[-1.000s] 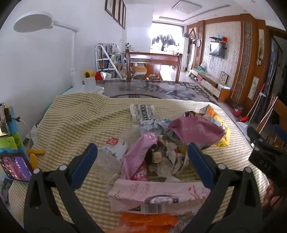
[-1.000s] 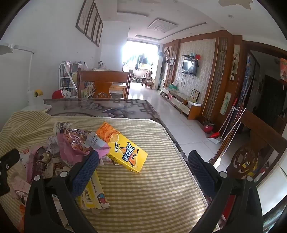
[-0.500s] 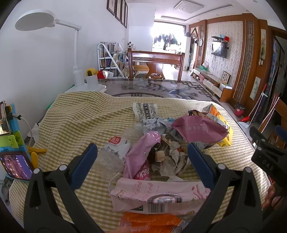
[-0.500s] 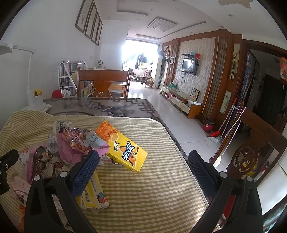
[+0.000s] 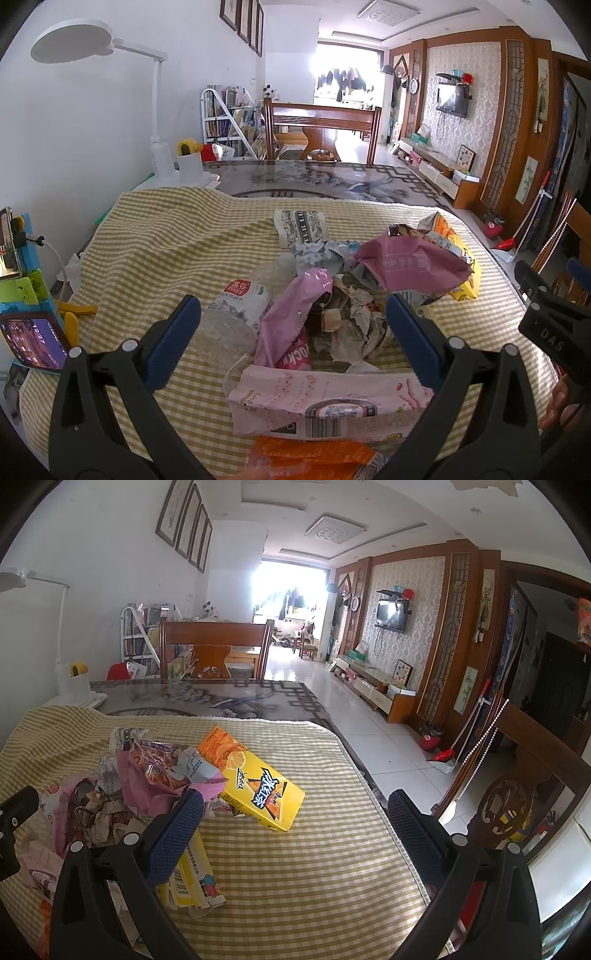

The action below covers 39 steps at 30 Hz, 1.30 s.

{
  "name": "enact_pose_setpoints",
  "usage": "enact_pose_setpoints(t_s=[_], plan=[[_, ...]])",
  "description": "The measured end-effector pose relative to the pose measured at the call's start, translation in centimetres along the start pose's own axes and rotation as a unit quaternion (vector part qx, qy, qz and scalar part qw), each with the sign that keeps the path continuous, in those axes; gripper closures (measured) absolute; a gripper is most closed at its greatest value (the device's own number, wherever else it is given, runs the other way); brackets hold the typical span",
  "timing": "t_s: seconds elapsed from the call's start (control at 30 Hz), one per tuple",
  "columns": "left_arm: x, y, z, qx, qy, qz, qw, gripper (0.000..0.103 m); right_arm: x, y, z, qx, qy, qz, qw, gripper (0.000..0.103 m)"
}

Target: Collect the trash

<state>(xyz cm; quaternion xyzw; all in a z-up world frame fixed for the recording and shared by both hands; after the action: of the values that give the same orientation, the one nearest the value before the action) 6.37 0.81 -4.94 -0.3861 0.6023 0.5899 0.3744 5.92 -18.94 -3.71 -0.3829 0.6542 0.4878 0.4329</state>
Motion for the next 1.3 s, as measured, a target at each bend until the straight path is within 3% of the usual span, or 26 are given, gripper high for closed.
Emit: enact_pose_setpoints(t_s=[1.3], plan=[[0.05,0.05,0.27,-0.001,-0.001,0.001,1.0000,0.005,0.53,-0.29,0.16,-0.001,0.001,0.007,1.000,0.007]])
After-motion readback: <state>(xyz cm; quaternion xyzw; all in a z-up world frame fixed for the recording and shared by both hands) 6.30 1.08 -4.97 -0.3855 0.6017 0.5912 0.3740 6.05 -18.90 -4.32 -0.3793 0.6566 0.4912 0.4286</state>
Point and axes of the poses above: each gripper's, at about its wrist camera, not at the fingertips, and y roughly against the way its jaws point, z to its left, x to its underside, the point moved 7 cm from there along -y, roughly the way its jaws point, and after that the axes turned 10 degrees about -z, right-handed, at the moved point
